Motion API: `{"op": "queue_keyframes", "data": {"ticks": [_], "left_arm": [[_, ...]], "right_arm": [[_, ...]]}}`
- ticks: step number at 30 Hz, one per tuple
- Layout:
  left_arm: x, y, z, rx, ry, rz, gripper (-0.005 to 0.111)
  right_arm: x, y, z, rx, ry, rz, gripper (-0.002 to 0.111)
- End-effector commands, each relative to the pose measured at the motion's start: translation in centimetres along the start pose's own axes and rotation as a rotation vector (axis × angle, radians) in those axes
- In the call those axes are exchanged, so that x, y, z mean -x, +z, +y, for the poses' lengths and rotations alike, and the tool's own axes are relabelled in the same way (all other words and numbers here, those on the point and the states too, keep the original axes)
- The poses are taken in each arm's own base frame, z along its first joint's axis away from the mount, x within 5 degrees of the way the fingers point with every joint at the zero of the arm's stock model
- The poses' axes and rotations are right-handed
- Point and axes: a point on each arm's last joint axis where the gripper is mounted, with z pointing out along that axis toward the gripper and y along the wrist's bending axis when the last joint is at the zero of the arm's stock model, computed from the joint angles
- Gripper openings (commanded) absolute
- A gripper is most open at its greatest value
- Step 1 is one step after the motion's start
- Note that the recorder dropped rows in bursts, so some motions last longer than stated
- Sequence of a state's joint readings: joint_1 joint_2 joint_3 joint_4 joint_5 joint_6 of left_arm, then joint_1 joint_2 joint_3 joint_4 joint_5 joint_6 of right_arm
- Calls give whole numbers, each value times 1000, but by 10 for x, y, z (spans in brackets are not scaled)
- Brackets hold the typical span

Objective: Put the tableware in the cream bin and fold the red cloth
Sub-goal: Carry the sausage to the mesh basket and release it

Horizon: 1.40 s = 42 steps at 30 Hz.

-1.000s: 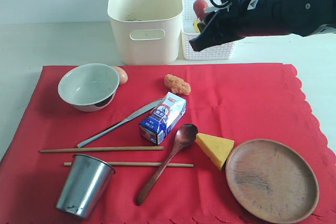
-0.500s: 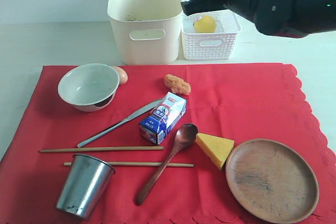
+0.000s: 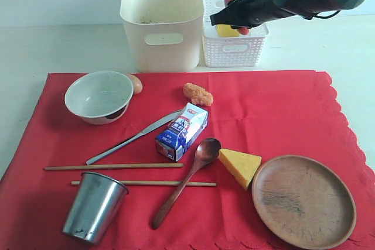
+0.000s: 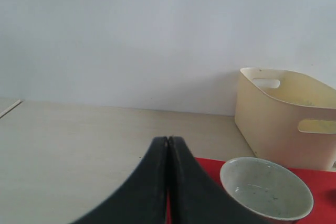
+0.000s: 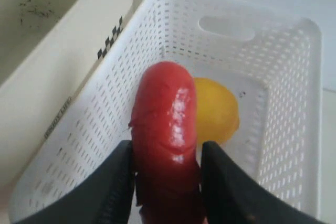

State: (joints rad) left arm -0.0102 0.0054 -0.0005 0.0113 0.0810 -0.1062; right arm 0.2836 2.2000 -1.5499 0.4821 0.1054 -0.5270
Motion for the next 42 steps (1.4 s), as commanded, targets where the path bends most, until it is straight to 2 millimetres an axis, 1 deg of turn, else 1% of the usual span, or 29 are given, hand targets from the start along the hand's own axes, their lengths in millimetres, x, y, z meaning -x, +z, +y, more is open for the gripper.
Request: {"op": "queue_keyframes", "data": {"ticks": [1,13,15,23,29,38,42], "left_arm": [[0,0,0,-1,-4,-6,3],[0,0,0,-1,-4,-6,3],[0,0,0,-1,-4,-6,3],[0,0,0,-1,-4,-6,3],[0,0,0,-1,-4,-6,3],[0,0,0,-1,-4,-6,3],[0,0,0,-1,-4,-6,3]], "right_arm": [[4,0,-2,-7,3,-17,0],[4,0,-2,-8,3,-19,0],[4,0,-2,-8,3,-19,4],[4,0,-2,-8,3,-19,30],[4,0,-2,-7,3,-17,45],[4,0,-2,-7,3,-17,57],[4,0,-2,-1,37,-10,59]]}}
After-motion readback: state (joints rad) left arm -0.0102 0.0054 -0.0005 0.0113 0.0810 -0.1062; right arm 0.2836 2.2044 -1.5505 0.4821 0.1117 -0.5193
